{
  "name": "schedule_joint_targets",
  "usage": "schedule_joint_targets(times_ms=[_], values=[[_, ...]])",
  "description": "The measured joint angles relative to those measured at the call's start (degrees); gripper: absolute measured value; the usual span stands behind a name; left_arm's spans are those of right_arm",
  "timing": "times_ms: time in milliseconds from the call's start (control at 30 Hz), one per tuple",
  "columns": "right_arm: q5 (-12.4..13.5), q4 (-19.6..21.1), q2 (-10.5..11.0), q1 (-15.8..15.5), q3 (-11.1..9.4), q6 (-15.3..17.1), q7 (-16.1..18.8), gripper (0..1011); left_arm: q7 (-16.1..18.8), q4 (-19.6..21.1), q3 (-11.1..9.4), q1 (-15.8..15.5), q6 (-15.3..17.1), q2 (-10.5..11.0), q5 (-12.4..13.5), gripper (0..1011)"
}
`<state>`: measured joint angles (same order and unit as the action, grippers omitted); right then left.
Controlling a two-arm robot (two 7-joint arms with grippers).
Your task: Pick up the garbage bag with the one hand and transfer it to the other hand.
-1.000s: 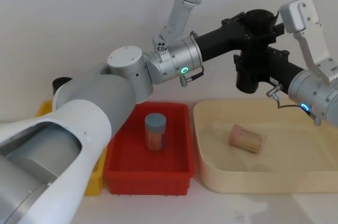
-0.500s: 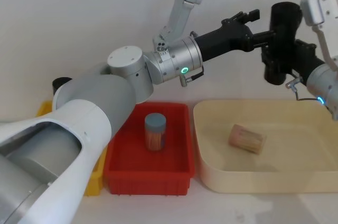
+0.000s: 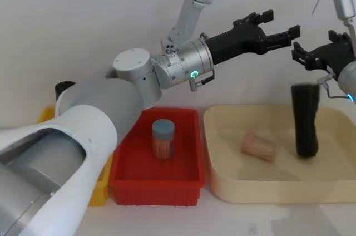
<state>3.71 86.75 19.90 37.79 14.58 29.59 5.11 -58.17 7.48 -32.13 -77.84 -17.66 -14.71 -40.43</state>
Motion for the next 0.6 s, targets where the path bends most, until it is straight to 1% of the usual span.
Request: schedule_joint_targets(times_ms=[33, 67, 100, 233, 600], values=[[-0.2, -0.1, 0.0, 0.1, -0.1, 0.0, -0.2, 855, 0.0, 0.0, 0.0, 0.0, 0.0, 0.0, 0.0, 1002], [-0.2, -0.2, 0.0, 0.1, -0.1, 0.1, -0.4, 863, 0.0, 0.0, 0.0, 0.0, 0.0, 0.0, 0.0, 1002], [-0.4, -0.3, 0.0, 0.2, -0.2, 0.1, -0.6, 901, 0.0, 0.0, 0.0, 0.0, 0.0, 0.0, 0.0, 1002], [-0.7, -0.5, -0.1, 0.3, -0.4, 0.2, -1.0, 1002, 0.0, 0.0, 0.0, 0.0, 0.0, 0.0, 0.0, 1002], [-1.2, -0.8, -0.1, 0.5, -0.6, 0.3, -1.7, 1001, 0.0, 0.0, 0.0, 0.0, 0.0, 0.0, 0.0, 1002]])
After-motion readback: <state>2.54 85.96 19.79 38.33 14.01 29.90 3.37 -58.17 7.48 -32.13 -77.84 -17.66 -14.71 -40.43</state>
